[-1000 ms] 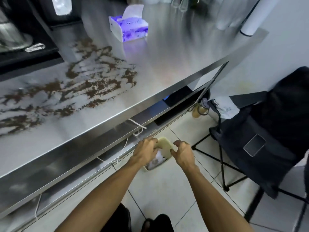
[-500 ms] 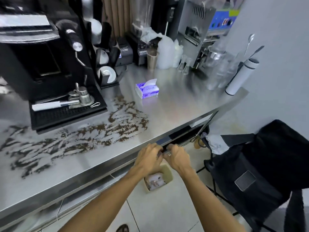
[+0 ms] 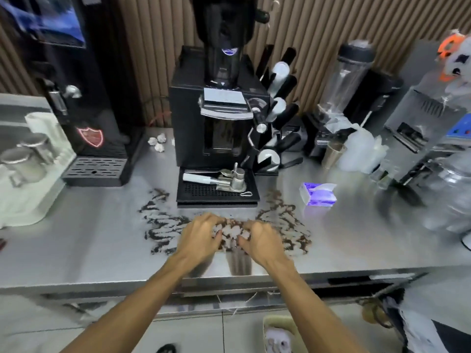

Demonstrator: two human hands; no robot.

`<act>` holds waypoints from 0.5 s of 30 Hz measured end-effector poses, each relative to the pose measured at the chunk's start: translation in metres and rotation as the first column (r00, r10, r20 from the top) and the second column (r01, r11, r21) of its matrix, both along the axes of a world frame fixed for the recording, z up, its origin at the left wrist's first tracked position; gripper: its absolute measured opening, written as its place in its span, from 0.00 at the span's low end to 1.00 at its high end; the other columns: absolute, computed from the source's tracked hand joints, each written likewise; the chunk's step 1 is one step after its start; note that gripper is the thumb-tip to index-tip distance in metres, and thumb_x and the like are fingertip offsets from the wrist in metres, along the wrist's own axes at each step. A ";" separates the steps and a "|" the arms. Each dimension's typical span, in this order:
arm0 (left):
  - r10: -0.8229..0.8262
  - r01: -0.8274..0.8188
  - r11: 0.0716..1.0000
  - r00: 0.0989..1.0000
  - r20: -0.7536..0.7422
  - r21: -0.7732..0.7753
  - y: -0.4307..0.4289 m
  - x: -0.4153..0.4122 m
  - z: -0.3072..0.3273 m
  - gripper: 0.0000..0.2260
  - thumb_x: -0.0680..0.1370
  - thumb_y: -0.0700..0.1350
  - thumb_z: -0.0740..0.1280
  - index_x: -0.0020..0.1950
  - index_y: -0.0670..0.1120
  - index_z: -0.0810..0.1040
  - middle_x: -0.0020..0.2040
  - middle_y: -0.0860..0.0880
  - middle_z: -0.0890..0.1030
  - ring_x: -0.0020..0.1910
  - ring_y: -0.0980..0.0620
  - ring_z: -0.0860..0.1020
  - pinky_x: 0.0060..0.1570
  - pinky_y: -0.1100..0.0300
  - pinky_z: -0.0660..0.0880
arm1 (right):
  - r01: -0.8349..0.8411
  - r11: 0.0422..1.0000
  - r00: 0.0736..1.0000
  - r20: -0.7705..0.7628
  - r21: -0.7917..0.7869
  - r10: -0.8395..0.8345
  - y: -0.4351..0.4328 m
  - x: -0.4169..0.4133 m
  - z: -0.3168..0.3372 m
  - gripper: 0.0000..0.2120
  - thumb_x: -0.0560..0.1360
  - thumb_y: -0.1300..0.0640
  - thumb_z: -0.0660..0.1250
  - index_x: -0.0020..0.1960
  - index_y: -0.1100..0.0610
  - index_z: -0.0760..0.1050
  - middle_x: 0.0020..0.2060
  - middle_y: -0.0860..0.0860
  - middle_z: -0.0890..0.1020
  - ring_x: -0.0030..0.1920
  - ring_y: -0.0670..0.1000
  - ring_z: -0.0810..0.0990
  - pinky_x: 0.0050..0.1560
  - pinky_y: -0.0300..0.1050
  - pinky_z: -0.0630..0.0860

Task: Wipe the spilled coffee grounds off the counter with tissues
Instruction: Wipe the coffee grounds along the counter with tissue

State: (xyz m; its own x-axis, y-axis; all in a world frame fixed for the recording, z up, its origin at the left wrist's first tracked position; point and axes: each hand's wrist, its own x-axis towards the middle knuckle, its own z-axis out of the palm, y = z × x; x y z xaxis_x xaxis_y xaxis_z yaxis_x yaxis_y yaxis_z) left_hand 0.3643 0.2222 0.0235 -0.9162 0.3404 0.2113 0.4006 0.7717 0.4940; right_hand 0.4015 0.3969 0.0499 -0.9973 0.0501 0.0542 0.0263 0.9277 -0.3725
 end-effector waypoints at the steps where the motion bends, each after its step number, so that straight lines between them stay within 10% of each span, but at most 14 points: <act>1: 0.046 -0.046 0.999 0.999 0.007 -0.002 -0.020 -0.008 0.000 0.15 0.77 0.46 0.67 0.64 0.49 0.76 0.63 0.51 0.77 0.60 0.51 0.76 0.60 0.56 0.72 | -0.037 0.999 0.999 -0.004 0.000 0.037 -0.019 -0.012 -0.001 0.15 0.76 0.50 0.68 0.59 0.57 0.79 0.48 0.54 0.84 0.46 0.53 0.81 0.44 0.42 0.75; 15: 0.301 -0.300 0.951 0.954 -0.003 -0.080 -0.221 -0.222 -0.001 0.18 0.75 0.44 0.67 0.65 0.46 0.75 0.64 0.48 0.75 0.61 0.45 0.74 0.57 0.54 0.72 | -0.250 0.963 0.968 -0.027 -0.106 0.248 -0.242 -0.251 -0.023 0.27 0.76 0.53 0.66 0.73 0.55 0.64 0.68 0.54 0.69 0.66 0.56 0.70 0.62 0.51 0.72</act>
State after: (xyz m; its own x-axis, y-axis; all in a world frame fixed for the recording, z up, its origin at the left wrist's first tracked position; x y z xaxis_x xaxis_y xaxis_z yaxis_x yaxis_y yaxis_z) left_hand 0.1426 0.0012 0.0224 -0.9804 0.0644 0.1865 0.1402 0.8924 0.4290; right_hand 0.1502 0.1550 0.0272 -0.9782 -0.1935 0.0752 -0.2060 0.8588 -0.4691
